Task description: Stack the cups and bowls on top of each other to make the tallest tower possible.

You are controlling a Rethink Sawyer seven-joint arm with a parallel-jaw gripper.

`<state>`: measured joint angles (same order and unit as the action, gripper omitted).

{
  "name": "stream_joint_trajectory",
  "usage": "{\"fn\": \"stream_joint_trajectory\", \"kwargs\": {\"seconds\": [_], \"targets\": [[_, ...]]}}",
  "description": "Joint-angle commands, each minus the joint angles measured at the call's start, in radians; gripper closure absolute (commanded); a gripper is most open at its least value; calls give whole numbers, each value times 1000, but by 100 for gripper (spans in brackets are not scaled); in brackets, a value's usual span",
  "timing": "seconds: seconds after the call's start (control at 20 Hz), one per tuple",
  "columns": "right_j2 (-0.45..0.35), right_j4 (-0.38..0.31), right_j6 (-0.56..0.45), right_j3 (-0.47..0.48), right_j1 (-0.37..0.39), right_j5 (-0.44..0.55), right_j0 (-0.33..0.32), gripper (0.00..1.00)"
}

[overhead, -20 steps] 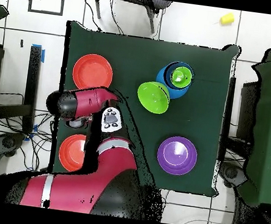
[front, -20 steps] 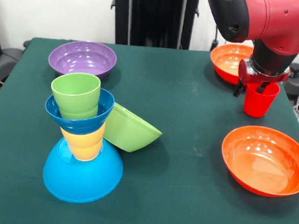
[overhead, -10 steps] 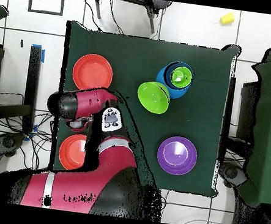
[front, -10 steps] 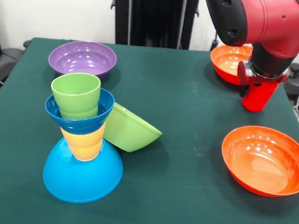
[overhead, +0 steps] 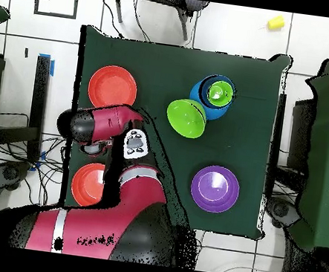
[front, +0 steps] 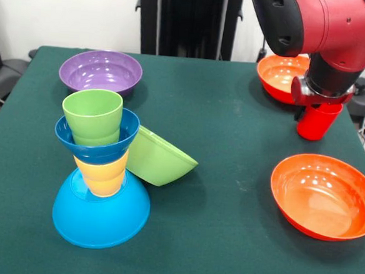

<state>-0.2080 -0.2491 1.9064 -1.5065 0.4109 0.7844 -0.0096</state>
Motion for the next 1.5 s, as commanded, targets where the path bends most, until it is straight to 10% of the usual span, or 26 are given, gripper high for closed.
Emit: {"fn": "stream_joint_trajectory", "kwargs": {"seconds": [0.05, 0.45, 0.9, 1.5], "targets": [[-74, -36, -143, -18, 112, 103, -56, 100], [-165, -26, -287, -215, 385, 66, -216, 100], [-298, -3, -447, -245, 581, 235, -417, 100], [-374, -94, -571, 4, 486, 296, -673, 100]]}}
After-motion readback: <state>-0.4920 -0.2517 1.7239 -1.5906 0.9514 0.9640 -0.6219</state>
